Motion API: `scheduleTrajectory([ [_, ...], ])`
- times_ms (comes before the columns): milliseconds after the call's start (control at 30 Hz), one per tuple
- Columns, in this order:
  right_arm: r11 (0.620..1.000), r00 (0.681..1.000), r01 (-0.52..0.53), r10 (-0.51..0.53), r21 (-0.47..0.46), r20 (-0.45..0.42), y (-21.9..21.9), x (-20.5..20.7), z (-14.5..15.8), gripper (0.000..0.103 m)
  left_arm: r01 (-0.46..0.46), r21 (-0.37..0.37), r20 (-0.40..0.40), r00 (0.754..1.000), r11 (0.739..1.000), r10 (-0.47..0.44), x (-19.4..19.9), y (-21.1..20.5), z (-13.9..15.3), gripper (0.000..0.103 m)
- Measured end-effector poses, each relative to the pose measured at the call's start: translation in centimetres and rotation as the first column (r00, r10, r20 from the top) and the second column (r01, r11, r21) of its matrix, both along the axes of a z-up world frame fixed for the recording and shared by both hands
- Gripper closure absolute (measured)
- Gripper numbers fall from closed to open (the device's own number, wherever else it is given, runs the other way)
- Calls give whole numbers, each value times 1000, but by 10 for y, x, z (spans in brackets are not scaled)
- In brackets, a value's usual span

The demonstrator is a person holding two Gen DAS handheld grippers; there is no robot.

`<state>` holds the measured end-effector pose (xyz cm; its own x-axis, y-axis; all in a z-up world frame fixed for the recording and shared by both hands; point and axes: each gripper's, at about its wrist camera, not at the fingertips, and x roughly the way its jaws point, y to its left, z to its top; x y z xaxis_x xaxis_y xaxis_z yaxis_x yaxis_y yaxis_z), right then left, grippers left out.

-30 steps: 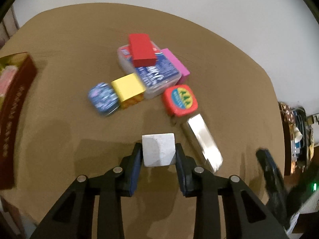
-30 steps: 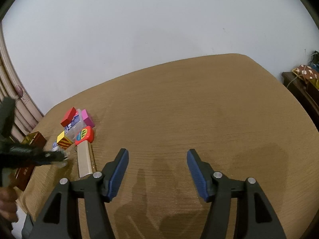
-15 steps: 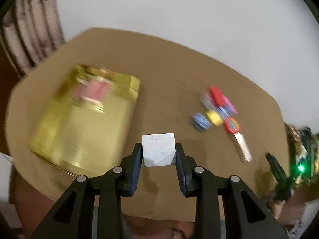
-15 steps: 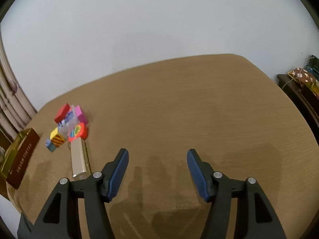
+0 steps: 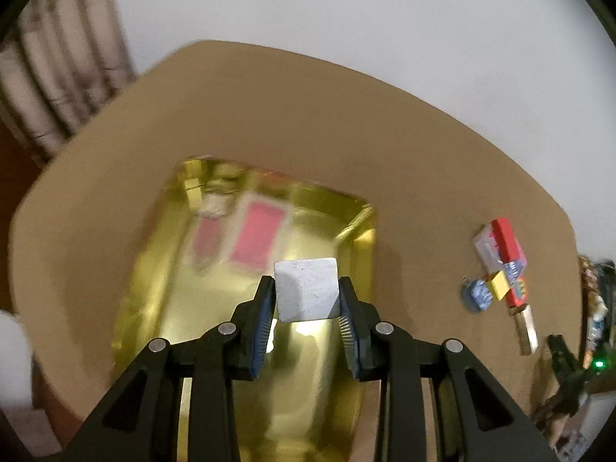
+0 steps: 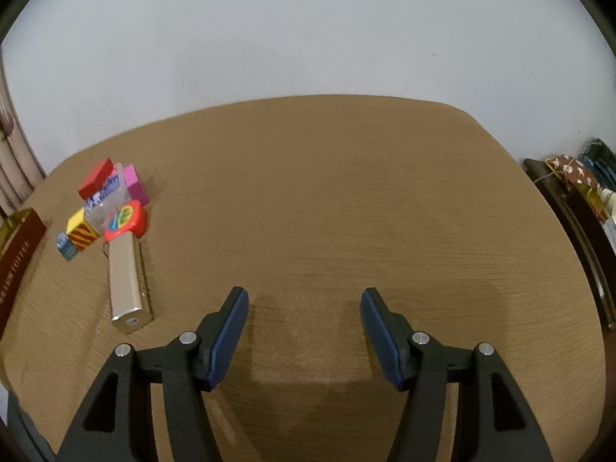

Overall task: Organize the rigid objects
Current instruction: 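Carry the white cube into the tin box and release it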

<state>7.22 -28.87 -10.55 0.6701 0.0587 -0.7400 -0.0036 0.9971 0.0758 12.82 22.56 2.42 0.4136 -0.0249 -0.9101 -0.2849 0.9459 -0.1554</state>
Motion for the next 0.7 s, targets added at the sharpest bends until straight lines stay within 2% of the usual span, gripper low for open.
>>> scheduleTrajectory([
  [100,1000,1000,1,-1,-16,-7,2,1,-1,41,8,-14,-28,1000,1000,-8,24,-3,-17,74],
  [200,1000,1000,-1,1,-23,-15,3,3,-2,41,2,7,-52,999,1000,-2,40,-4,-30,74],
  [467,999,999,-26,25,-34,-20,10,6,-2,39,7,36,-91,996,999,-3,63,-6,-52,74],
  [567,999,999,-35,35,-20,-14,9,5,-2,38,11,65,-92,996,998,-5,64,-8,-52,70],
  [633,999,999,-44,43,-11,-7,9,4,-1,38,17,68,-85,996,998,-11,61,-10,-48,57],
  [700,999,998,-50,51,-21,26,12,-1,4,38,5,80,-48,999,997,-1,48,-10,-33,56],
])
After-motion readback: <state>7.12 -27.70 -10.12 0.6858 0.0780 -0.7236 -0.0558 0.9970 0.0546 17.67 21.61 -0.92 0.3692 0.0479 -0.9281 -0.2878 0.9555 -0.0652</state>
